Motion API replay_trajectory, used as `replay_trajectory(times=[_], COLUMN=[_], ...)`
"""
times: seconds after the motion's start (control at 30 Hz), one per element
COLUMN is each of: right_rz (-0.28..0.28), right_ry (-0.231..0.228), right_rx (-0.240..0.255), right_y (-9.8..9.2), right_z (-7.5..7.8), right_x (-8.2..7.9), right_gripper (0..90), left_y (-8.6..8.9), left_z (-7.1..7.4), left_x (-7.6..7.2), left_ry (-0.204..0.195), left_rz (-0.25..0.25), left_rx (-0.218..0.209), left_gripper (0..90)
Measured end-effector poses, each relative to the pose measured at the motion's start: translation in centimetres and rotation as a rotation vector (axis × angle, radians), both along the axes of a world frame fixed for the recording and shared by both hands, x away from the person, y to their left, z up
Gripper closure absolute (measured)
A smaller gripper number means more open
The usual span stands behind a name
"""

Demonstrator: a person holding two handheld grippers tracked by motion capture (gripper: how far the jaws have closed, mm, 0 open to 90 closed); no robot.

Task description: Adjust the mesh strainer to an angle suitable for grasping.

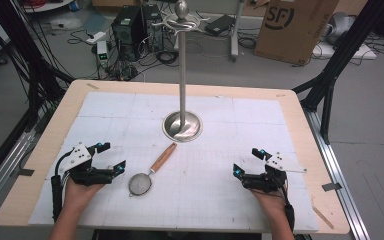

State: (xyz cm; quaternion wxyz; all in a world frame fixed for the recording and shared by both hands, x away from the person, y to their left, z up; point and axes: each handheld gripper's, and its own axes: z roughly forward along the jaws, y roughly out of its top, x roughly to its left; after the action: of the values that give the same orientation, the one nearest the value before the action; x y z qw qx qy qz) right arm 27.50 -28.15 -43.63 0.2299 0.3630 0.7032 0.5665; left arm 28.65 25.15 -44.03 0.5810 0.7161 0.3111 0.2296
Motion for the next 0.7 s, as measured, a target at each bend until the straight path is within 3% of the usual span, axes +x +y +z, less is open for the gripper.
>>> replay_trajectory(times=[0.4,0.7], right_rz=[-0.016,-0.017], right_ry=[-0.012,-0.012], right_rx=[-0.008,-0.007], right_y=[0.00,-0.15], right_z=[0.07,0.05], right_x=[-0.34,-0.06], right_gripper=[5.8,5.8], left_y=[-0.27,-1.07], left_z=[0.18,0.71], left_x=[0.02,-0.05], left_ry=[0.011,0.030], left_rz=[-0.006,-0.032], left_rx=[-0.033,-0.016], left_gripper=[11.0,11.0])
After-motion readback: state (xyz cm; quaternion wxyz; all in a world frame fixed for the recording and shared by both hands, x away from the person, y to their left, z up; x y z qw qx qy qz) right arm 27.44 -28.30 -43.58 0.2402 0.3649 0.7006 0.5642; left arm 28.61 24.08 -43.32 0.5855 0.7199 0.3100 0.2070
